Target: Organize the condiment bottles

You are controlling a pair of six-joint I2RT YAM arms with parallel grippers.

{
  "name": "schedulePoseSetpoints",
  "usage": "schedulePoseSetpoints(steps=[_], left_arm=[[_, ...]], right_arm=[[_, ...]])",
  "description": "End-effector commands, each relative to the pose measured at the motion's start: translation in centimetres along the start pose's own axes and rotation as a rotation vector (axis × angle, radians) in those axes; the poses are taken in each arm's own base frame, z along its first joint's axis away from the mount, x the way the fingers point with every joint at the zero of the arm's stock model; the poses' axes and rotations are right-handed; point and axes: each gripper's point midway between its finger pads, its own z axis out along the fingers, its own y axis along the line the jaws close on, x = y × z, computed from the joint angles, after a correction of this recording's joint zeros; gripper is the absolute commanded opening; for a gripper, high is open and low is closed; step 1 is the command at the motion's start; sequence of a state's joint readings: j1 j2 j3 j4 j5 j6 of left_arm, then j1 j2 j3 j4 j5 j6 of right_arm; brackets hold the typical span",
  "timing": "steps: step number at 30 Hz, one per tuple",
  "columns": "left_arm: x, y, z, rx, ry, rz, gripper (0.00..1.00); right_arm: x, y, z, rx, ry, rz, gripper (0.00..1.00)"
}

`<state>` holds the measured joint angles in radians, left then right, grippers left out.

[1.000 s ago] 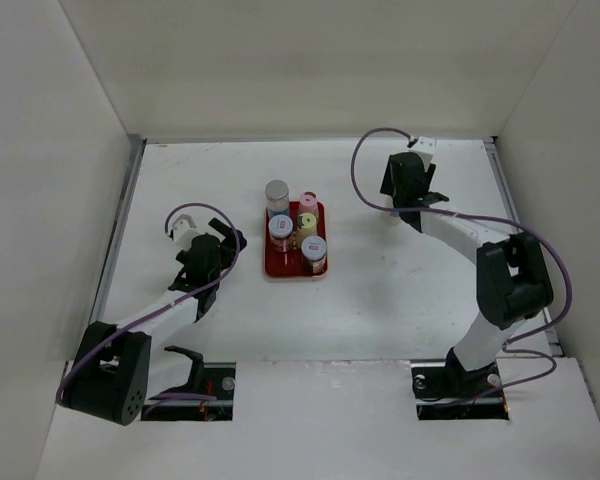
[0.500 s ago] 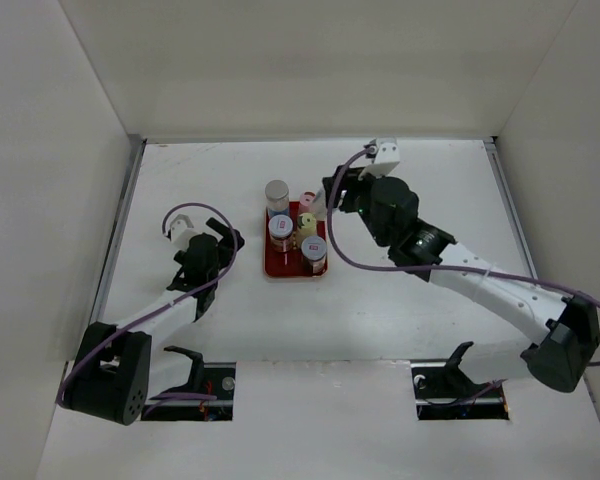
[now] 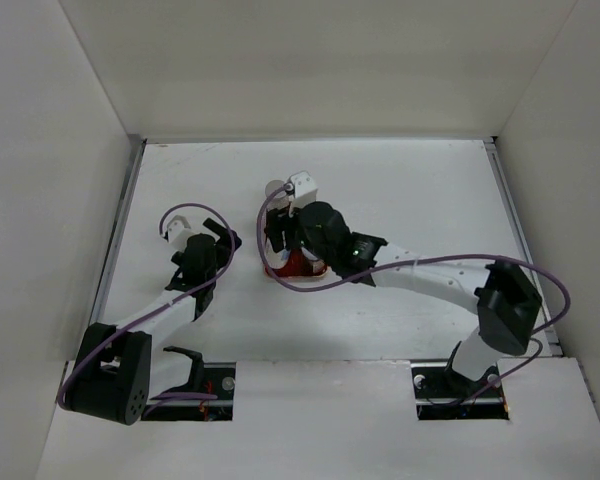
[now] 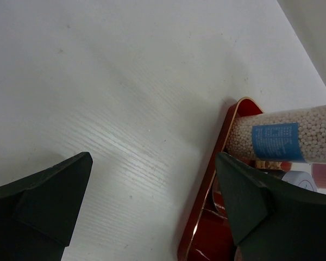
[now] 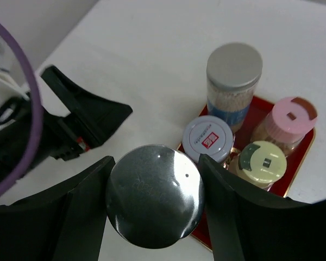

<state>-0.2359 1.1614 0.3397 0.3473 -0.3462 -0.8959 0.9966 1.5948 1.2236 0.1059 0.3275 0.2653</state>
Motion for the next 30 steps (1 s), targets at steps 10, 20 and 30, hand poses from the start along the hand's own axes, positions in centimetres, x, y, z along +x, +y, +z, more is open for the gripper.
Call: schedulePoseSetpoints(steps=[10, 20, 30], left_arm=[[-0.7, -0.5, 0.0, 0.020, -0.022, -0.027, 1.00], [-0.4, -0.5, 0.2, 0.015, -0.010, -0.022, 1.00], [-0.3, -0.3, 0.2, 0.005, -0.011, -0.006, 1.00]], right_arm=[[0.0, -0.5, 3.8, 0.072, -0.128, -0.026, 0.54], [3.8, -0.7, 4.2, 0.087, -0.063, -0.063, 0.79], [-2.4, -3.0, -2.6, 0.138, -0.230, -0.009, 1.00]])
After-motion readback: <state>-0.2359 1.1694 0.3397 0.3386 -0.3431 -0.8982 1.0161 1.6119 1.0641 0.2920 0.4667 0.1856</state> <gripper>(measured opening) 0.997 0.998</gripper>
